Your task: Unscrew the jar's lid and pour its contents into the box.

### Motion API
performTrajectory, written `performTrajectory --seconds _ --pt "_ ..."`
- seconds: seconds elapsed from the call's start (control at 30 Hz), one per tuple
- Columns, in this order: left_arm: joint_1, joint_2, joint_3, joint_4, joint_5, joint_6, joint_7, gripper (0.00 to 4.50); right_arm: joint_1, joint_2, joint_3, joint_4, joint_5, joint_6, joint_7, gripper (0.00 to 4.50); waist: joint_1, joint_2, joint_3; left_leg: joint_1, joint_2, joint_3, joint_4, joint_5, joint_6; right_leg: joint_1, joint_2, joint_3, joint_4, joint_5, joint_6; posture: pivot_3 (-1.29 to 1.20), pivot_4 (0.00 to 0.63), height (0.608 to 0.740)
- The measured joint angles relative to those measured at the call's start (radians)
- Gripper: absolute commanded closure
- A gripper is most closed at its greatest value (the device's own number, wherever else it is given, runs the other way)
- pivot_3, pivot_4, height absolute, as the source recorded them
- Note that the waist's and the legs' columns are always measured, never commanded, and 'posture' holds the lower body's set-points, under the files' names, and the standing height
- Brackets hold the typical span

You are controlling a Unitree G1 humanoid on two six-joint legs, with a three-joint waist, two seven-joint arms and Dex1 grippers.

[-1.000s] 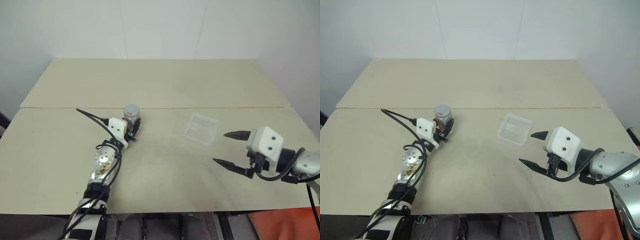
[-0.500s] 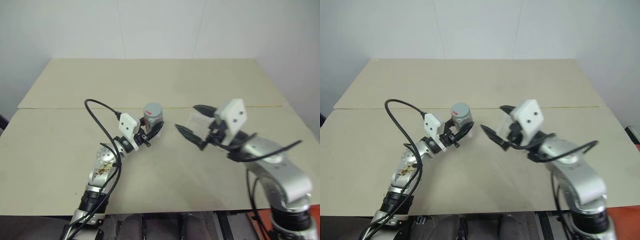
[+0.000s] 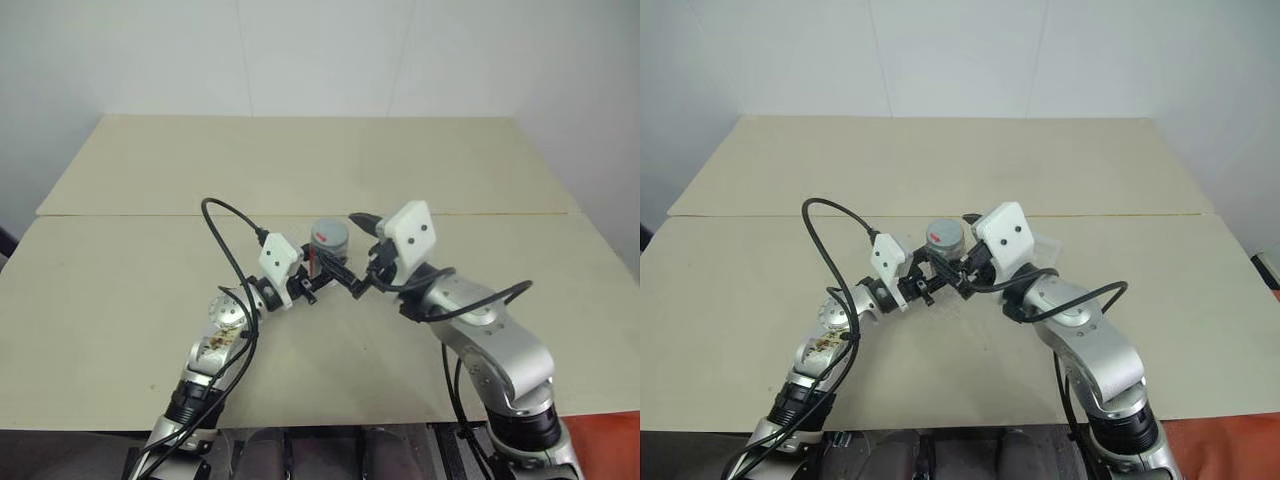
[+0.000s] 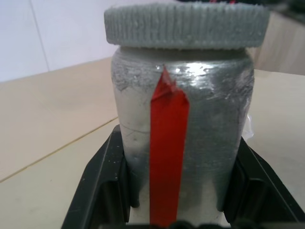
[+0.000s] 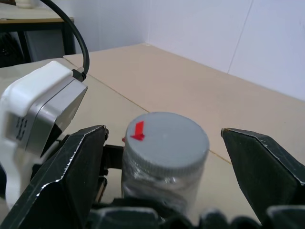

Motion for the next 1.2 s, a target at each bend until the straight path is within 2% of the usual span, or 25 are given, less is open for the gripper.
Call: performTrajectory --seconds 0.27,0.8,0.83,0.87,1.0,1.1,1.13,1.17,1.2 --pt "0.000 -0.011 0.010 0.000 0.003 -0.007 0.021 2.51 -0.006 0.053 -0.002 0.047 -0.011 0.000 -0.009 0.00 0.000 0.000 0.000 -0.002 0.000 0.000 0.000 0.000 -0.001 0.000 0.000 -0.001 0.001 0.000 0.000 0.00 0.150 0.740" --pt "0.000 -0.015 0.010 0.010 0.028 -0.040 0.023 2.51 -0.007 0.081 -0.008 0.061 -0.026 -0.013 0.007 0.00 0.000 0.000 0.000 -0.001 0.000 0.000 0.000 0.000 0.000 0.000 0.000 -0.001 0.001 0.000 0.000 0.00 0.150 0.740" --pt "0.000 -0.015 0.010 0.011 0.029 -0.043 0.023 2.51 -0.007 0.084 -0.009 0.061 -0.026 -0.013 0.007 0.38 0.000 0.000 0.000 -0.001 0.000 0.000 0.000 0.000 0.000 0.000 0.000 -0.001 0.001 0.000 0.000 0.00 0.150 0.740" --pt "0.000 -0.016 0.010 0.011 0.031 -0.048 0.023 2.51 -0.007 0.087 -0.011 0.061 -0.026 -0.013 0.008 0.55 0.000 0.000 0.000 -0.001 0.000 0.000 0.000 0.000 0.000 0.000 0.000 -0.001 0.001 0.000 0.000 0.00 0.150 0.740" --pt "0.000 -0.017 0.008 0.011 0.035 -0.054 0.017 2.51 -0.007 0.095 -0.015 0.062 -0.026 -0.013 0.012 0.55 0.000 0.000 0.000 -0.001 0.000 0.000 0.000 0.000 0.000 0.000 0.000 -0.001 0.001 0.000 0.000 0.00 0.150 0.740" --pt "0.000 -0.020 0.008 0.011 0.035 -0.057 0.016 2.51 -0.007 0.095 -0.017 0.066 -0.026 -0.013 0.015 1.06 0.000 0.000 0.000 -0.001 0.000 0.000 0.000 0.000 0.000 0.000 0.000 -0.001 0.001 0.000 0.000 0.00 0.150 0.740" --pt "0.000 -0.021 0.008 0.011 0.036 -0.058 0.016 2.51 -0.007 0.096 -0.016 0.067 -0.025 -0.013 0.016 1.46 -0.001 0.000 0.000 -0.001 0.000 0.000 0.000 0.000 0.000 0.000 0.000 -0.001 0.001 0.000 0.000 0.00 0.150 0.740" --pt "0.000 -0.022 0.008 0.012 0.036 -0.058 0.017 2.51 -0.007 0.097 -0.016 0.068 -0.025 -0.013 0.016 1.65 -0.001 0.000 0.000 -0.001 0.000 0.000 0.000 0.000 0.000 0.000 0.000 -0.001 0.001 0.000 0.000 0.00 0.150 0.740" --pt "0.000 -0.022 0.008 0.012 0.036 -0.058 0.017 2.51 -0.007 0.097 -0.016 0.068 -0.026 -0.013 0.016 1.65 -0.001 0.000 0.000 -0.001 0.000 0.000 0.000 0.000 0.000 0.000 0.000 -0.001 0.001 0.000 0.000 0.00 0.150 0.740"
